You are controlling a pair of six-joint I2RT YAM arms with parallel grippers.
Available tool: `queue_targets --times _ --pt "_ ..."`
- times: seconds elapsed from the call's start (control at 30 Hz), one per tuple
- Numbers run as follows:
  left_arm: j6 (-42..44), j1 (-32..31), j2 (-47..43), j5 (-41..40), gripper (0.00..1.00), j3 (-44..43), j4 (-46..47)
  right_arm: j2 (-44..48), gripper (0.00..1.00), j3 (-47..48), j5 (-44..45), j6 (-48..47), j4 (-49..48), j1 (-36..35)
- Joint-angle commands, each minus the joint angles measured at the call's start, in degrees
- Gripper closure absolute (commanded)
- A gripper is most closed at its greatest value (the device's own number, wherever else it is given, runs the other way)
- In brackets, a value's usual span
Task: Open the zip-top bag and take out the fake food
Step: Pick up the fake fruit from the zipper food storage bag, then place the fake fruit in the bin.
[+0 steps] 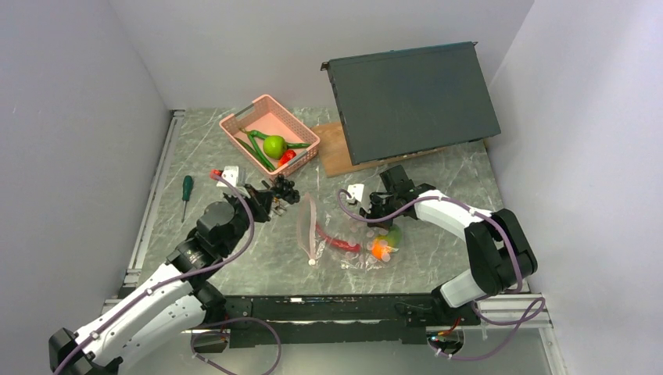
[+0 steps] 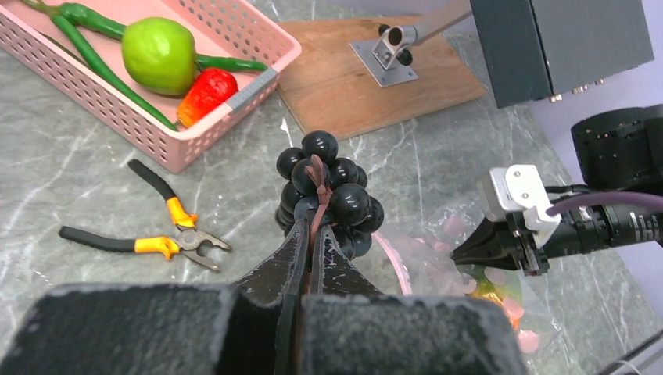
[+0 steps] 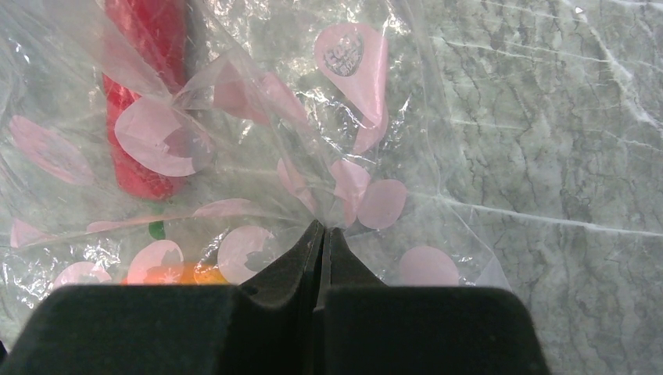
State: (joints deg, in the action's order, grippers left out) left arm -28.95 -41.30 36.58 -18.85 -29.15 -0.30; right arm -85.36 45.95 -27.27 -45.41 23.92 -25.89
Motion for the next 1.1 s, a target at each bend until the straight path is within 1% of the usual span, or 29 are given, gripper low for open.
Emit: queue_targets --times 0.0,0.2,0.4,0.43,0.47,0.63,0.77,0.9,1.07 --pt "3.6 4.5 1.0 3.8 1.0 -5.0 0.4 -0.6 1.0 1.2 -0.4 -0.5 0.7 0.3" --pt "5.8 11.7 5.3 10.1 1.0 -9.8 0.4 -0.6 1.0 1.3 -0.5 -0.6 0.8 0.3" --pt "7.1 20.0 12.3 17.8 1.0 -14.9 0.4 -0.9 1.0 1.4 -0.4 -0.7 1.0 0.2" --pt "7.1 21.9 13.5 18.8 0.95 -15.7 0.5 -0.9 1.0 1.4 -0.4 -0.7 1.0 0.2" --pt "7.0 23.1 15.4 20.2 1.0 -16.9 0.8 -0.9 1.0 1.4 -0.3 -0.7 1.0 0.3" --pt "6.8 28.5 23.0 25.9 1.0 -22.8 1.5 -1.3 1.0 1.5 -0.3 -1.1 1.2 0.2" --pt "8.0 31.3 29.4 28.1 1.0 -28.7 0.4 -1.6 1.0 1.6 0.0 -1.3 1.4 0.1" --pt "8.6 33.7 35.5 28.9 1.0 -34.1 -3.1 -1.6 1.0 1.6 0.2 -1.5 1.3 -0.1" --pt "8.9 35.4 43.2 27.0 1.0 -41.6 -7.7 -1.8 1.0 1.7 0.6 -1.7 1.5 -0.3"
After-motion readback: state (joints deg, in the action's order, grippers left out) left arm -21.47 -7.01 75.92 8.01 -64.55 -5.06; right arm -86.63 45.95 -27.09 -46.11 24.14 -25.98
